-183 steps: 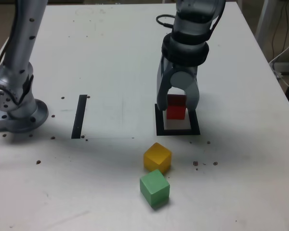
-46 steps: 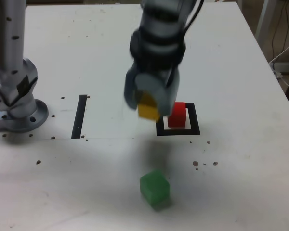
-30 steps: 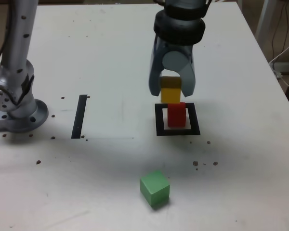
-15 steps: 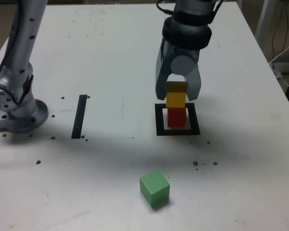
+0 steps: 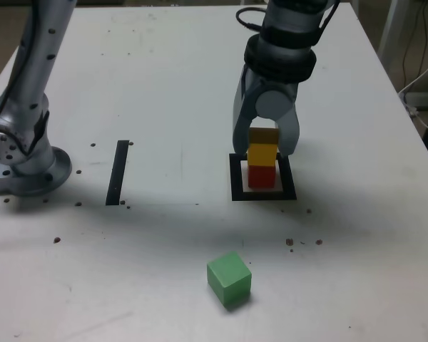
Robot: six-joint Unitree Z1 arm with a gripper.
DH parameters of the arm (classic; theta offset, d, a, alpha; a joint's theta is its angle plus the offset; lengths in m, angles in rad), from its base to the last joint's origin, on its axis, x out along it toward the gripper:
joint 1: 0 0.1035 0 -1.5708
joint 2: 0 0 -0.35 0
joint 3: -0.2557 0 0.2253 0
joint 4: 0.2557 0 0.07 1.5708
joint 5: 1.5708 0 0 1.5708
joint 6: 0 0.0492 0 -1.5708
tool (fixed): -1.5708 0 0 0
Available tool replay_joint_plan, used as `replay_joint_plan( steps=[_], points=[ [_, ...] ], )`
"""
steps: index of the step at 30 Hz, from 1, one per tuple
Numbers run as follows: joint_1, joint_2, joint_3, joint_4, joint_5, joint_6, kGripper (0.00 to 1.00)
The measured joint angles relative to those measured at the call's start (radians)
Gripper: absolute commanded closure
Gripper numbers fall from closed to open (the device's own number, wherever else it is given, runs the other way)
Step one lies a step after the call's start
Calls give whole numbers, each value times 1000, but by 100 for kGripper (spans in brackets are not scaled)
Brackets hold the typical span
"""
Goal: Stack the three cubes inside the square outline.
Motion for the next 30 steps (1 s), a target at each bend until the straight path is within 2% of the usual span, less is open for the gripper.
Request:
replay_joint_plan(
  steps=[3,5,18,21,24,28,30],
  points=[
    [0,2,6,-7,-1,9,11],
    [1,5,10,-12,-1,14,2],
    [10,3,44,-32,11,17,0],
    [10,-25,45,-32,39,17,0],
    [-7,-86,44,-20,97,12,0],
    [-53,-140,28,9,151,8,0],
    [-83,-156,24,20,165,8,0]
  ],
)
